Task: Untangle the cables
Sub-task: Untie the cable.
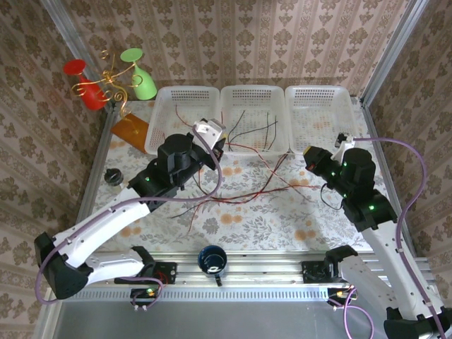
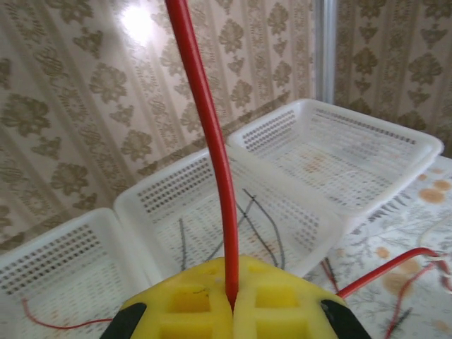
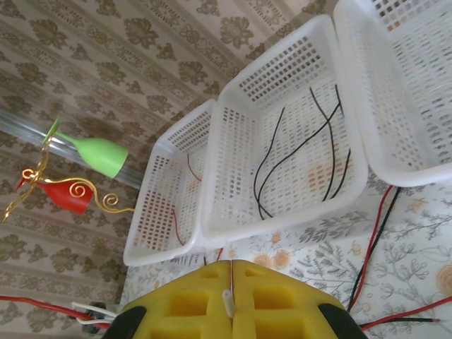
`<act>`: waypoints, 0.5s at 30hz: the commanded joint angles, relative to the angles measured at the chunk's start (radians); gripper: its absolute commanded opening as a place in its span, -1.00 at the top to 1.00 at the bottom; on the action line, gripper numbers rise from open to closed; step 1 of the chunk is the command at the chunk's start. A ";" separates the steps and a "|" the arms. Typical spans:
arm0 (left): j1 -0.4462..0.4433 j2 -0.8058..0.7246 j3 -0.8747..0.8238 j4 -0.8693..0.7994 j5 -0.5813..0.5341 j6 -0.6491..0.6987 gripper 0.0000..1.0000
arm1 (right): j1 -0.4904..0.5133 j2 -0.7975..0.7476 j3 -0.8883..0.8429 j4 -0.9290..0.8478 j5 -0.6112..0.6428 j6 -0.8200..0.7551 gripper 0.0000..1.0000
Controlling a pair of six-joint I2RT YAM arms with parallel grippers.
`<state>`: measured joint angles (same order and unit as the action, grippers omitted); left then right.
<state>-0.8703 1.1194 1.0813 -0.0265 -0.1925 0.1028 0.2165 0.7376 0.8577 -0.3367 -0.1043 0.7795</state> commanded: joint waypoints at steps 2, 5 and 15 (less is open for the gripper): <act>0.035 -0.069 -0.013 0.025 -0.120 0.074 1.00 | -0.026 -0.030 0.053 -0.050 0.105 -0.050 1.00; 0.050 -0.103 -0.031 0.024 -0.139 0.101 1.00 | -0.035 -0.045 0.060 -0.081 0.170 -0.051 1.00; 0.128 -0.237 -0.096 0.027 -0.329 0.129 1.00 | -0.079 -0.107 0.051 -0.150 0.358 -0.046 1.00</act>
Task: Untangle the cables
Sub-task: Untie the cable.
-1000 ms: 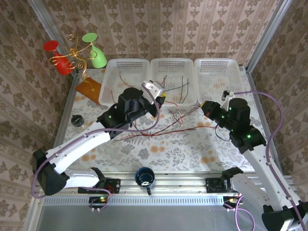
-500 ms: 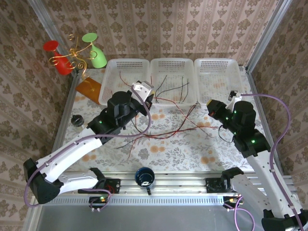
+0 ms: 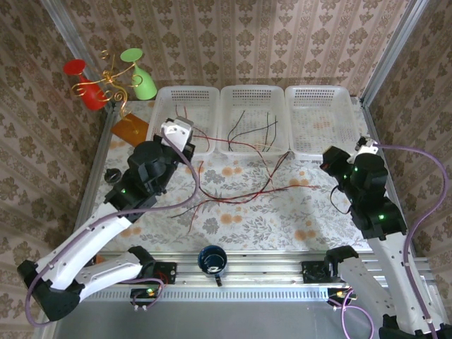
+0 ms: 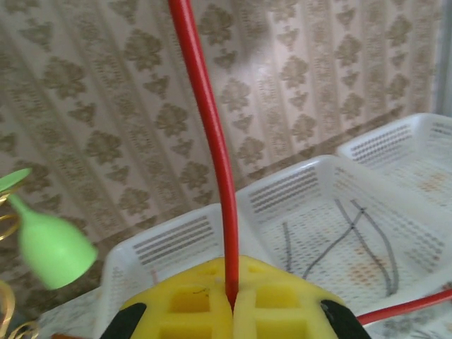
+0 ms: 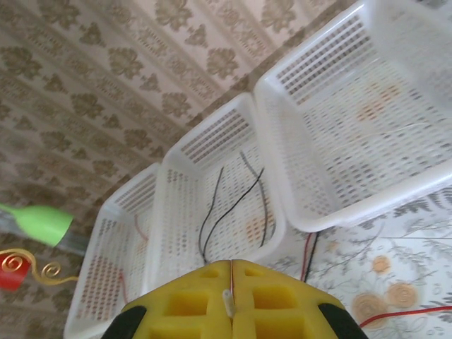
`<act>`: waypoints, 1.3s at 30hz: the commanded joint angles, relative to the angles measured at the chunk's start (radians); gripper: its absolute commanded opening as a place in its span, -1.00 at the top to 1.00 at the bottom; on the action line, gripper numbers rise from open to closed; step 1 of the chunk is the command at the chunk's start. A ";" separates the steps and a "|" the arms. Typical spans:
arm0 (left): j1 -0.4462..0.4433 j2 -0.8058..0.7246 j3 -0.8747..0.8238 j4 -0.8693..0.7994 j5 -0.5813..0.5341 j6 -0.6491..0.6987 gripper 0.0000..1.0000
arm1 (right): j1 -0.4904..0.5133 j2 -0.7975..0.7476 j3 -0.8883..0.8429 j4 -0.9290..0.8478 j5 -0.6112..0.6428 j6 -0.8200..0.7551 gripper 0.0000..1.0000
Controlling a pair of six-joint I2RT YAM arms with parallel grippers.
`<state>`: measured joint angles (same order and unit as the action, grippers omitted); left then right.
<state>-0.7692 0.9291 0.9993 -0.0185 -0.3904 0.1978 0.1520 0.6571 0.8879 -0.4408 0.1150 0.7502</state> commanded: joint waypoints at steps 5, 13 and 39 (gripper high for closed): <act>0.098 -0.117 -0.043 0.004 -0.260 0.001 1.00 | -0.037 -0.059 0.014 -0.068 0.246 -0.014 1.00; 0.205 -0.207 -0.063 -0.053 -0.278 -0.008 1.00 | -0.064 -0.067 0.005 -0.091 0.366 -0.023 1.00; 0.477 -0.362 -0.088 -0.211 -0.343 -0.089 1.00 | -0.147 -0.070 -0.042 -0.332 0.785 0.035 1.00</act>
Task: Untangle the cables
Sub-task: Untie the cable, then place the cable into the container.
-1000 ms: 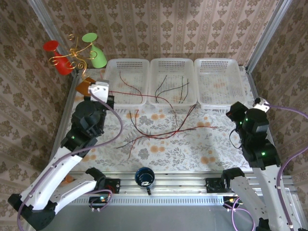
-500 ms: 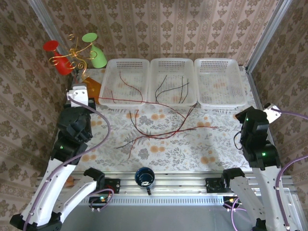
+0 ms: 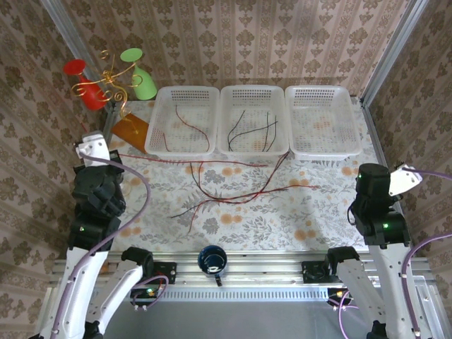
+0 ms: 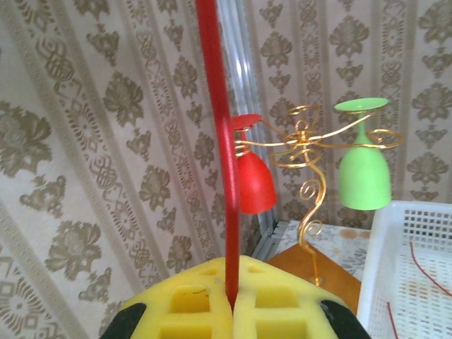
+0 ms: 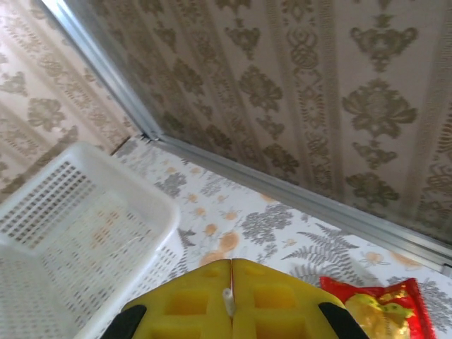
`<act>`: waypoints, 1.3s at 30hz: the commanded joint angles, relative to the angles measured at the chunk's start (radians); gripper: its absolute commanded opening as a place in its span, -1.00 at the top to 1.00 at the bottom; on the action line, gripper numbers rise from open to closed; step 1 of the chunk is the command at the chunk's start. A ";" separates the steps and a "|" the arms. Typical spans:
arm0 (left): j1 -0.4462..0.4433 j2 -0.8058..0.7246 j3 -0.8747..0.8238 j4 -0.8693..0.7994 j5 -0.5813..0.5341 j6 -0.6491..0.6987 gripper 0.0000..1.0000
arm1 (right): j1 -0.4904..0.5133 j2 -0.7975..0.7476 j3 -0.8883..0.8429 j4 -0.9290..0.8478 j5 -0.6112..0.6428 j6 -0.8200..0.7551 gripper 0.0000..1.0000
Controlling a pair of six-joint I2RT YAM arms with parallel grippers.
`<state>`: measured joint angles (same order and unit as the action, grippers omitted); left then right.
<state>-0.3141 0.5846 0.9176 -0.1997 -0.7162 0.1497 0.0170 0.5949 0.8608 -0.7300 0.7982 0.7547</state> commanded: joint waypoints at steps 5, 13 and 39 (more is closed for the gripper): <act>0.039 -0.021 -0.001 -0.042 0.006 -0.051 1.00 | -0.021 -0.004 -0.029 -0.034 0.085 0.028 1.00; 0.040 0.005 0.004 -0.076 0.231 -0.166 1.00 | -0.023 -0.040 -0.064 0.079 -0.113 0.006 1.00; -0.071 0.593 0.642 0.207 0.538 0.030 1.00 | -0.023 0.034 0.172 0.201 -0.560 0.079 1.00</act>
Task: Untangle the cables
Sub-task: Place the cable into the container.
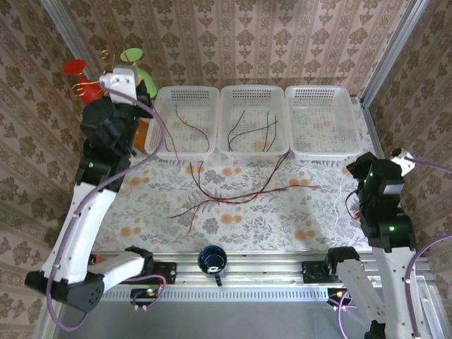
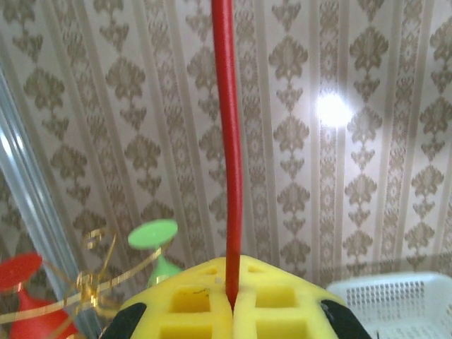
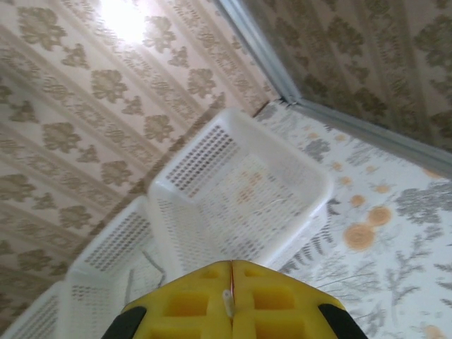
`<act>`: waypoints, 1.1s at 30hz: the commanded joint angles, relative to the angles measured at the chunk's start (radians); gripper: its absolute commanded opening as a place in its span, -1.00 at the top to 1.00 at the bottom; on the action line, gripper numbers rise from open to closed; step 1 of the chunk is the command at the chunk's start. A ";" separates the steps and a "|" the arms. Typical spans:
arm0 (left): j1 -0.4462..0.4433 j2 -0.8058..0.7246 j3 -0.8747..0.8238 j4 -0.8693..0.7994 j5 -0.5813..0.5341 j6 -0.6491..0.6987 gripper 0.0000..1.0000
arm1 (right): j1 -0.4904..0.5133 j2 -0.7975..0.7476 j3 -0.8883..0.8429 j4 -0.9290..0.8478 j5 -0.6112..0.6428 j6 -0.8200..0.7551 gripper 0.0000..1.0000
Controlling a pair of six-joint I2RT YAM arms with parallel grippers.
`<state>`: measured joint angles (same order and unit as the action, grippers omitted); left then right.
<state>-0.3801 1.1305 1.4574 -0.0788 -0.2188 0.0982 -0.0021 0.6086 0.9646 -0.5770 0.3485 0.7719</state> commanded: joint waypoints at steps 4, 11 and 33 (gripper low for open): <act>-0.004 0.169 0.278 0.104 0.074 0.132 1.00 | -0.004 0.077 0.185 0.093 -0.152 0.050 1.00; 0.008 0.345 0.493 0.113 0.123 0.178 1.00 | -0.004 0.167 0.363 0.144 -0.145 -0.028 1.00; 0.100 0.768 0.178 -0.176 0.082 -0.017 1.00 | -0.004 0.239 0.492 0.183 -0.173 -0.070 1.00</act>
<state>-0.2863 1.8400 1.5867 -0.1040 -0.1162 0.1574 -0.0021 0.8524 1.4334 -0.4141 0.1940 0.7113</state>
